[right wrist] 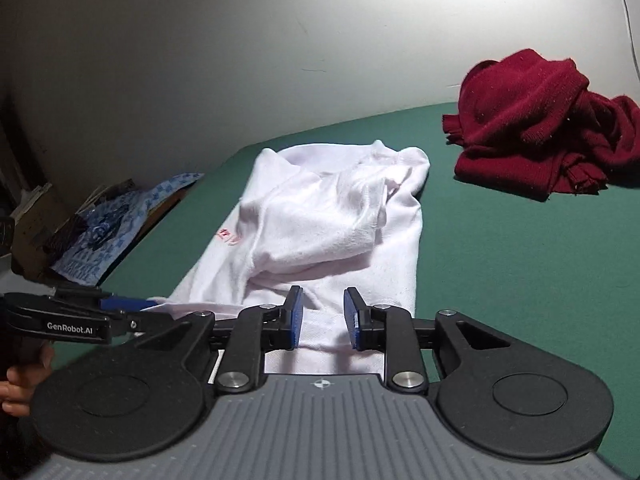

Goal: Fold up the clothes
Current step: 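Fold the hem up over the shirt toward the collar with both grippers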

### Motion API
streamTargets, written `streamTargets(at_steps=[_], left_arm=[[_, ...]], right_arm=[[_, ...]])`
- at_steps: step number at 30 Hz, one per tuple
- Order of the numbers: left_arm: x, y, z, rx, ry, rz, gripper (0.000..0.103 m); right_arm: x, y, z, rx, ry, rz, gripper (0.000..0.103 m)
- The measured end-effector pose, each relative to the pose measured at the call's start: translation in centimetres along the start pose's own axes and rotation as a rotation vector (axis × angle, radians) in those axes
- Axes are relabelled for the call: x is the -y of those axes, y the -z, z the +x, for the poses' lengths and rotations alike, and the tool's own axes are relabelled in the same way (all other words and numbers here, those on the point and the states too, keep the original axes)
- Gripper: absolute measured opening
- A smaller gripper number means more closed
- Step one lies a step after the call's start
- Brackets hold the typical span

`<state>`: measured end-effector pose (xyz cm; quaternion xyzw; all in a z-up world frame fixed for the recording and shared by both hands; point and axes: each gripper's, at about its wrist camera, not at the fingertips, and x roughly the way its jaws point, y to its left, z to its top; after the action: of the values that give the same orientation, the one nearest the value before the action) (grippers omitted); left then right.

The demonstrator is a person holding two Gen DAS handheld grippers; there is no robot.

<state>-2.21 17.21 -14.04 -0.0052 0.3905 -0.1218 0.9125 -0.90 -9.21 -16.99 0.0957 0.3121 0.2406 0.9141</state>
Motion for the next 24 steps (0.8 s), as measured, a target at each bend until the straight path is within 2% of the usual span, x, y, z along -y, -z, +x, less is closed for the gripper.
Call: streamTargets(at_steps=[1, 2, 3, 4, 5, 7, 9, 10, 11, 14, 16, 20, 21, 23, 24], left_arm=[[0.4, 0.1, -0.3, 0.013, 0.008, 0.027, 0.063], [0.8, 0.2, -0.5, 0.027, 0.015, 0.055, 0.067], [0.7, 0.1, 0.4, 0.014, 0.003, 0.062, 0.065], [0.5, -0.1, 1.6, -0.003, -0.014, 0.065, 0.064], [-0.1, -0.4, 2.3, -0.008, -0.036, 0.046, 0.059], [-1.5, -1.2, 3.6, -0.012, -0.082, -0.002, 0.06], [-2.7, -1.8, 3.0, 0.025, -0.182, -0.044, 0.047], [-3.4, -2.1, 2.5, 0.044, -0.236, -0.056, 0.045], [-4.1, -2.2, 1.9, 0.054, -0.258, -0.067, 0.044], [-5.1, -1.6, -1.5, 0.085, -0.165, -0.069, 0.044], [-4.2, -0.6, -3.3, 0.088, -0.078, -0.025, 0.048], [-1.3, 1.8, -3.1, 0.015, 0.036, 0.041, 0.051], [-0.5, 2.3, -2.4, -0.003, 0.043, 0.054, 0.052], [0.9, 3.1, -0.3, -0.032, -0.009, 0.085, 0.054], [0.9, 3.3, 0.3, -0.006, -0.041, 0.089, 0.061]], right_arm=[[-0.1, 0.4, -0.1, -0.019, 0.011, -0.004, 0.025], [-0.1, 1.0, 0.1, -0.046, 0.033, -0.01, 0.025], [-0.1, 1.6, 0.4, -0.074, 0.054, -0.016, 0.023], [-0.1, 2.2, 0.6, -0.073, 0.079, -0.023, 0.014], [-0.1, 2.5, 0.6, -0.055, 0.096, -0.028, 0.012], [-0.2, 2.8, 0.6, -0.042, 0.105, -0.028, 0.011], [-0.4, 3.0, 0.6, -0.029, 0.114, -0.028, 0.011], [-0.4, 3.1, 0.6, -0.022, 0.118, -0.027, 0.011], [-0.5, 3.3, 0.5, -0.015, 0.123, -0.027, 0.011], [-0.6, 3.6, 0.5, 0.005, 0.136, -0.027, 0.012], [-0.7, 3.8, 0.5, 0.018, 0.145, -0.027, 0.012], [-1.0, 4.2, 0.5, 0.033, 0.163, -0.036, 0.012], [-1.2, 4.2, 0.5, 0.033, 0.167, -0.042, 0.012], [-1.4, 4.3, 0.6, 0.031, 0.175, -0.055, 0.012], [-1.5, 4.3, 0.6, 0.03, 0.179, -0.061, 0.013]])
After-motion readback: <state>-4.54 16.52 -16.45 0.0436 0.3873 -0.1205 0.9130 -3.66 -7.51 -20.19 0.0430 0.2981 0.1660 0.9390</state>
